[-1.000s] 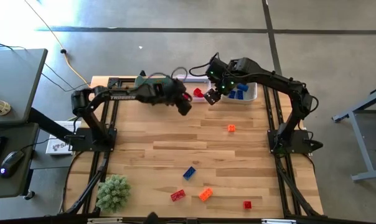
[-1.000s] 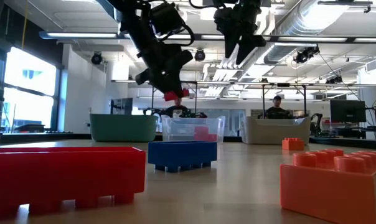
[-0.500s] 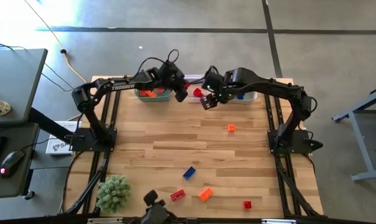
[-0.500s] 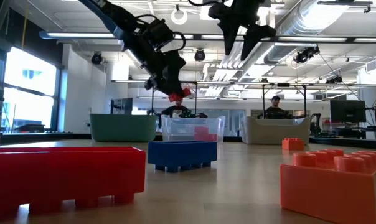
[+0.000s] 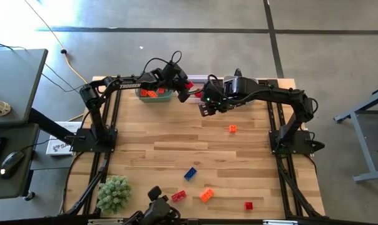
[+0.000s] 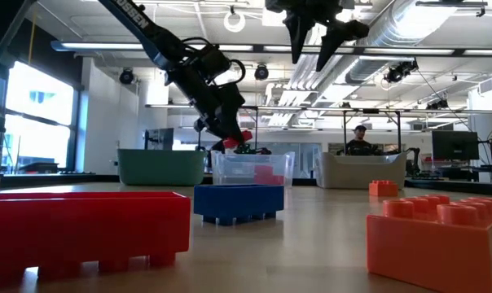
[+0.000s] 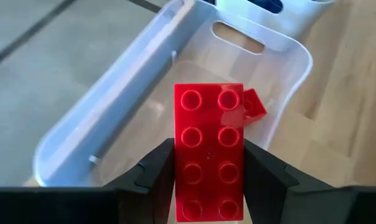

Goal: Sort & place blocks by color
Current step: Put the red game piece into the transparent bin, then put the orange game piece into the green bin

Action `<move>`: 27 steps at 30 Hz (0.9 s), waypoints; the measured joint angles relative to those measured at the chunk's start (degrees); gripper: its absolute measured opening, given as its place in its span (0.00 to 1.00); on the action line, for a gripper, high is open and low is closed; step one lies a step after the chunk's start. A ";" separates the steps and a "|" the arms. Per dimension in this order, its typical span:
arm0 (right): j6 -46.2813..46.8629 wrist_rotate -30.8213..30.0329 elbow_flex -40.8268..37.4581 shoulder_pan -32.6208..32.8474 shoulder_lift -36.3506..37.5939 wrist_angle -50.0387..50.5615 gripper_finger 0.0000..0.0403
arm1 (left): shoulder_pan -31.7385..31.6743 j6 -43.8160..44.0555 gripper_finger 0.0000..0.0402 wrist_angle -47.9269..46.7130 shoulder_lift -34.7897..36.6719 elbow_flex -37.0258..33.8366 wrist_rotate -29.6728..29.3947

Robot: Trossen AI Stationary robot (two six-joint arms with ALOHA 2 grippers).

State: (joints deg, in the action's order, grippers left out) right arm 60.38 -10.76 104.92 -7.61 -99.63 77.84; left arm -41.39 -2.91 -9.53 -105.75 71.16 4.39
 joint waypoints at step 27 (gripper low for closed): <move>-15.22 8.63 0.00 13.69 -0.02 -2.10 0.55 | 0.31 -0.90 0.54 -1.11 4.53 -0.02 0.95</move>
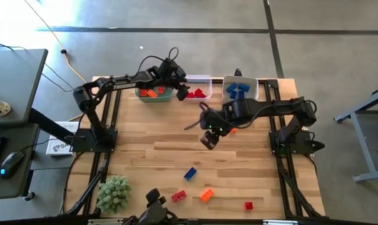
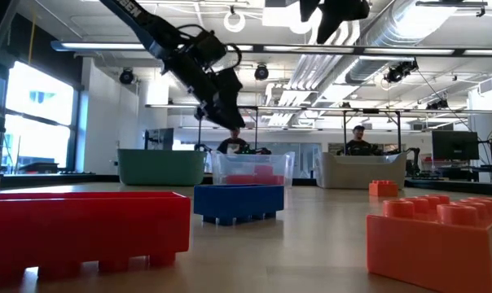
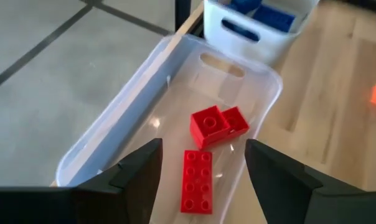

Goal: Sort & place blocks by color
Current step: Put the orange game piece into the green bin

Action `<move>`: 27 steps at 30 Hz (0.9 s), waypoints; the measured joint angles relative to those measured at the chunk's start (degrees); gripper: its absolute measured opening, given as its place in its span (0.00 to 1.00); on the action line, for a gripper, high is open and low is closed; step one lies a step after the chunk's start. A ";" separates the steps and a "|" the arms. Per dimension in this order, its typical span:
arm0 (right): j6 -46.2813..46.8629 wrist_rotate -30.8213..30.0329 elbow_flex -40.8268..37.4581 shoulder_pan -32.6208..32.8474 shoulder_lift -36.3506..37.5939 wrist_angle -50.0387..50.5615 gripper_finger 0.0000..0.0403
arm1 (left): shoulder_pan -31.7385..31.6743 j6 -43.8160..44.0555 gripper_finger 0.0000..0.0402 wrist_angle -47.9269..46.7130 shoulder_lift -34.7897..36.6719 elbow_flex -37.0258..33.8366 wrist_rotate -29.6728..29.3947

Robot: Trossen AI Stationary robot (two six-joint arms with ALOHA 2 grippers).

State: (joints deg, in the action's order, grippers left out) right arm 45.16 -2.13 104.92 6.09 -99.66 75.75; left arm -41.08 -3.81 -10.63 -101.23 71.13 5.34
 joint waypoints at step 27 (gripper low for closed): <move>-38.49 2.02 -0.04 17.62 -7.39 -6.21 0.55 | 12.31 12.53 0.54 -32.18 23.21 0.00 -0.73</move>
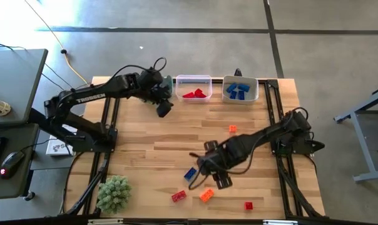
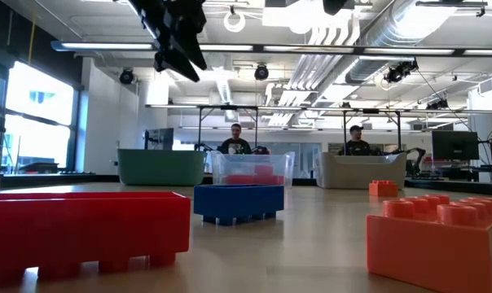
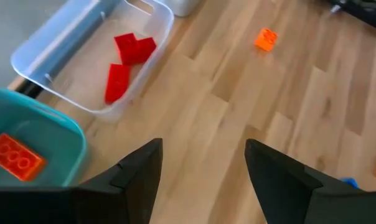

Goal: Sort & place blocks by color
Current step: Put the orange game piece into the green bin

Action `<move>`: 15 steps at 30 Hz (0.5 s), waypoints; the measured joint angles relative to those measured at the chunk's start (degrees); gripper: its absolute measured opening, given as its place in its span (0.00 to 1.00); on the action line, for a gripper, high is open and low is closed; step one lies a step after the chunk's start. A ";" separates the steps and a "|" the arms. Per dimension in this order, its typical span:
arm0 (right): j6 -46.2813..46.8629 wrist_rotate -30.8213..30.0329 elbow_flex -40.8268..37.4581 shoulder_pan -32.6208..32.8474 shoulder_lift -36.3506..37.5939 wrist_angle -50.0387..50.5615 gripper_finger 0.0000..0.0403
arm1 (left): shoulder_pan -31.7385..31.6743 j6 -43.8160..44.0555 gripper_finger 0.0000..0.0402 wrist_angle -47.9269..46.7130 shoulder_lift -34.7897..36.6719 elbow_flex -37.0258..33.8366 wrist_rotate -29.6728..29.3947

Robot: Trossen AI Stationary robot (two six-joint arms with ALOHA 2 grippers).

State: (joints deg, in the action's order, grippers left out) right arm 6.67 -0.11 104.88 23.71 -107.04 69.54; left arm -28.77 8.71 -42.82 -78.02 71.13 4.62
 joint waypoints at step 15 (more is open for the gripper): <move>-12.54 -0.73 0.00 7.33 -8.25 -6.01 0.55 | 11.02 13.54 0.54 -3.11 1.47 0.00 -0.55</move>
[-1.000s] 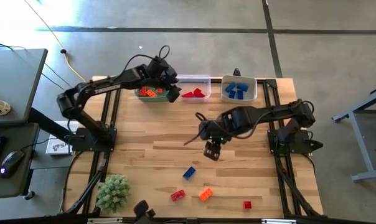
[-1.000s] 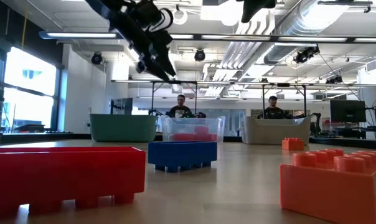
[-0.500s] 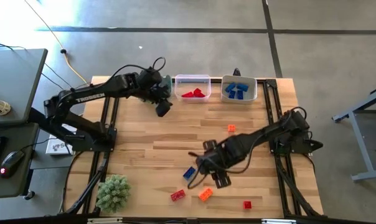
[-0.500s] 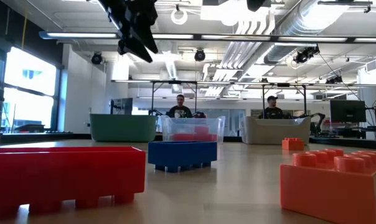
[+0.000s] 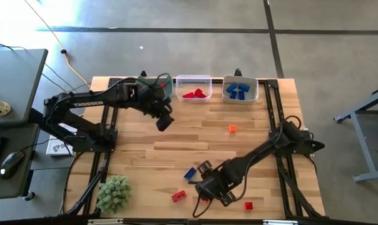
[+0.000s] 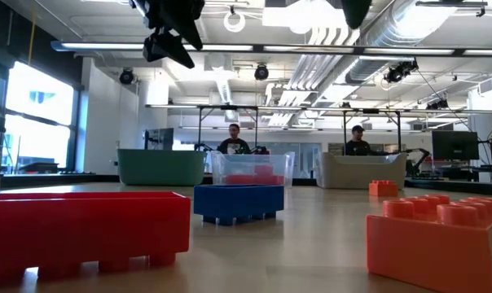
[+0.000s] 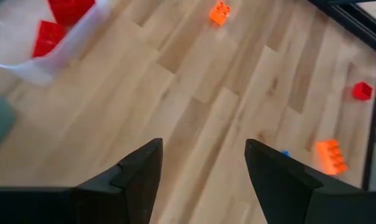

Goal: Sort & place blocks by color
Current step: Put the orange game piece into the green bin

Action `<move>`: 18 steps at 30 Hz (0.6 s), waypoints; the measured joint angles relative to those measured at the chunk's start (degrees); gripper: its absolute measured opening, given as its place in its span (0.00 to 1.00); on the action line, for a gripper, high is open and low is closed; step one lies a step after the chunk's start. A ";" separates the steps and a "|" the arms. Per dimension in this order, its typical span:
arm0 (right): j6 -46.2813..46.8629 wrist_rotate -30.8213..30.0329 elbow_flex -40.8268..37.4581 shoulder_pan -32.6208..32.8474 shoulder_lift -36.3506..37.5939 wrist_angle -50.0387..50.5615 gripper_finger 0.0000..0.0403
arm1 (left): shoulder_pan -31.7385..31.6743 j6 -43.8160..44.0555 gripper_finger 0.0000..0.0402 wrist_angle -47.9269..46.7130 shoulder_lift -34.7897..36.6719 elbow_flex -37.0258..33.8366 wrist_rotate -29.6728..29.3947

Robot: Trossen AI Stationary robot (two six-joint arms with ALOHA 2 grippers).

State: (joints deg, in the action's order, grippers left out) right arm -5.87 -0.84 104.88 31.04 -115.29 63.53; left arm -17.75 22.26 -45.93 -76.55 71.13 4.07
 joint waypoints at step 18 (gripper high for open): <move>-0.61 1.12 0.00 2.89 -9.88 -3.48 0.55 | 8.75 8.22 0.54 0.16 0.00 0.00 -4.25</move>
State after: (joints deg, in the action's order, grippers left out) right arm -6.48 0.27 104.88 33.93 -125.17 60.05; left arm -9.00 30.48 -45.77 -76.55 71.13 -0.18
